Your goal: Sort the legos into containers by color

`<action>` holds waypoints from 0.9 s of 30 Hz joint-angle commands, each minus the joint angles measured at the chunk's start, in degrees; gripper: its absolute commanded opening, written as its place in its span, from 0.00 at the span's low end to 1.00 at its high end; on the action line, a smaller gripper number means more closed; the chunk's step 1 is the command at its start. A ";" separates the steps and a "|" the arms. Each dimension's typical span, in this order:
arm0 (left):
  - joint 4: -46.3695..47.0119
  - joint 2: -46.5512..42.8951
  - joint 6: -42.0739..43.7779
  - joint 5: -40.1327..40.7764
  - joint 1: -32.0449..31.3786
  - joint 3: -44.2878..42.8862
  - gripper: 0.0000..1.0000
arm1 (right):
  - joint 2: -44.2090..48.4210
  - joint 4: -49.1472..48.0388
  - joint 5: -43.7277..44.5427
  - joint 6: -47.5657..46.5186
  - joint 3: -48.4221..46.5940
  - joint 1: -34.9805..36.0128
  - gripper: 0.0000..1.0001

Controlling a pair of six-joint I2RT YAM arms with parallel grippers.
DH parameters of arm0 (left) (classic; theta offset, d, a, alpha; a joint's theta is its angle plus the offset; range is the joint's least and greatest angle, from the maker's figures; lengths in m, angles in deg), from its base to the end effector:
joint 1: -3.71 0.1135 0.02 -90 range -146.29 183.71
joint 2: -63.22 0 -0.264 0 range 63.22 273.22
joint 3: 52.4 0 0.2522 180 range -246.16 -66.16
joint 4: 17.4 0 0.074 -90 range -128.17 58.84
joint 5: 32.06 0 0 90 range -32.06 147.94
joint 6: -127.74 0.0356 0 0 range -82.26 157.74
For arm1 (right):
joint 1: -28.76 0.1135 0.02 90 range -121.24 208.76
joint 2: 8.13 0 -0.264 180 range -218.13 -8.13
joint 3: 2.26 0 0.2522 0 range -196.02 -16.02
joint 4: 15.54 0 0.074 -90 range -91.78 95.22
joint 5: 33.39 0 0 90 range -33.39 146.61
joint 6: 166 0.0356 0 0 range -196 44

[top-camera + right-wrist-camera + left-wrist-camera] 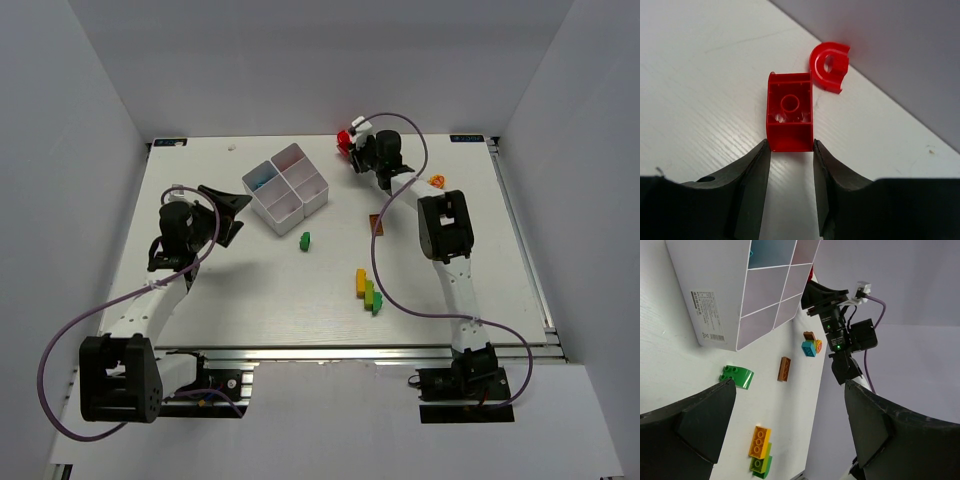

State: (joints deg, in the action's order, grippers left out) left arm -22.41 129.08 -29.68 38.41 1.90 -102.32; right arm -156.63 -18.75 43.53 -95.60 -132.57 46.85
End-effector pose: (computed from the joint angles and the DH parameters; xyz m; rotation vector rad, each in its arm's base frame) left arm 0.2545 -0.0199 0.2467 -0.9168 1.8754 -1.1037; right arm 0.5580 0.1908 0.1446 -0.7404 1.6729 0.1905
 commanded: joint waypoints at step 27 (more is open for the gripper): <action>2.85 2.60 -0.87 -1.56 0.75 -0.22 0.98 | -11.45 -9.40 9.30 -6.24 -20.29 -1.04 0.00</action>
State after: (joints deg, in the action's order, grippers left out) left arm -21.27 132.52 -30.47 37.53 2.28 -102.19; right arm -168.70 -25.20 50.69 -99.29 -150.26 46.26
